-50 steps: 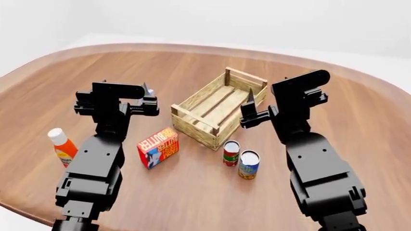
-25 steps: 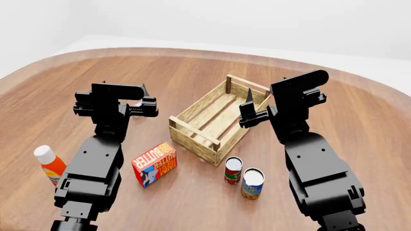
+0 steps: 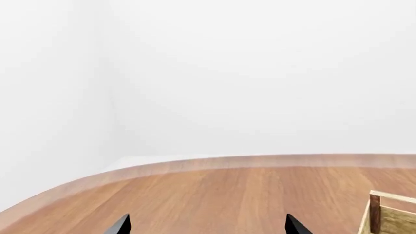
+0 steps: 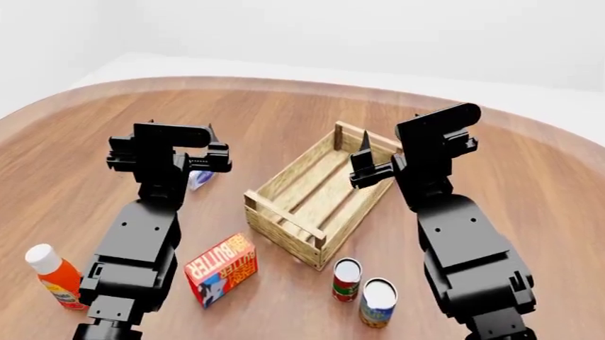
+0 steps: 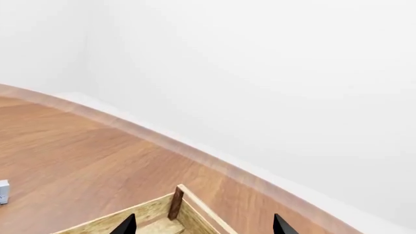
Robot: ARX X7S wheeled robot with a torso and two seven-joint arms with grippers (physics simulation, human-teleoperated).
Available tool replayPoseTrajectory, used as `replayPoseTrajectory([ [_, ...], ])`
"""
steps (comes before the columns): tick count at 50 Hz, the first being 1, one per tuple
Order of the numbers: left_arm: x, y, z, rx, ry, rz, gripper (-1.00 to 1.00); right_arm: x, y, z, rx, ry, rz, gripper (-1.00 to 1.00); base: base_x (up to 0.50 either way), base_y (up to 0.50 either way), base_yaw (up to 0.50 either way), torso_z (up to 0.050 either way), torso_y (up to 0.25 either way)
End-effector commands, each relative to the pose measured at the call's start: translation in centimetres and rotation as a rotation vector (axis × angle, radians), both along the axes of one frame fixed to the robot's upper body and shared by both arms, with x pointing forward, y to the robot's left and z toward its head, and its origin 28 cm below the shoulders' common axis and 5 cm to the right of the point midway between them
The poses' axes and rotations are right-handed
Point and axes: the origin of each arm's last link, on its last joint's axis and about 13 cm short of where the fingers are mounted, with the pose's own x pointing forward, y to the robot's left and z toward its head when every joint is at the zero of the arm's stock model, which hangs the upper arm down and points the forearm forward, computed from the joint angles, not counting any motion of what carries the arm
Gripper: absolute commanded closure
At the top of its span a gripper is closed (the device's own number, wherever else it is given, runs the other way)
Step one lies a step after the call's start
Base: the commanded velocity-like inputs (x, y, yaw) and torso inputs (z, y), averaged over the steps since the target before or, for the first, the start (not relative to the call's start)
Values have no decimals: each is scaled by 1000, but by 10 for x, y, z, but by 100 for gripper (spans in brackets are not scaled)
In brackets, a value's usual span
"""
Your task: Pick up the ketchup, and put it in the wooden tray.
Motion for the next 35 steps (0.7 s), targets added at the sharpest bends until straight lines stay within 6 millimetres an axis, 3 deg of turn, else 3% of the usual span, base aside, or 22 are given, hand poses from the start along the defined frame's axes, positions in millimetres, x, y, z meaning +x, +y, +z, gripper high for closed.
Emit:
replayPoseTrajectory([
  [1,0,1,-1,-1,2,3,-100,0,1,-1,0,1,1,-100,207,43,0,0,0],
  [28,-2,2,-1,-1,1,5,-100,-2,1,-1,-4,-6,-3,-100,206,43,0,0,0],
  [35,-2,3,-1,1,0,9,-100,-3,1,-1,0,-14,-6,-100,0,0,0,0,0],
])
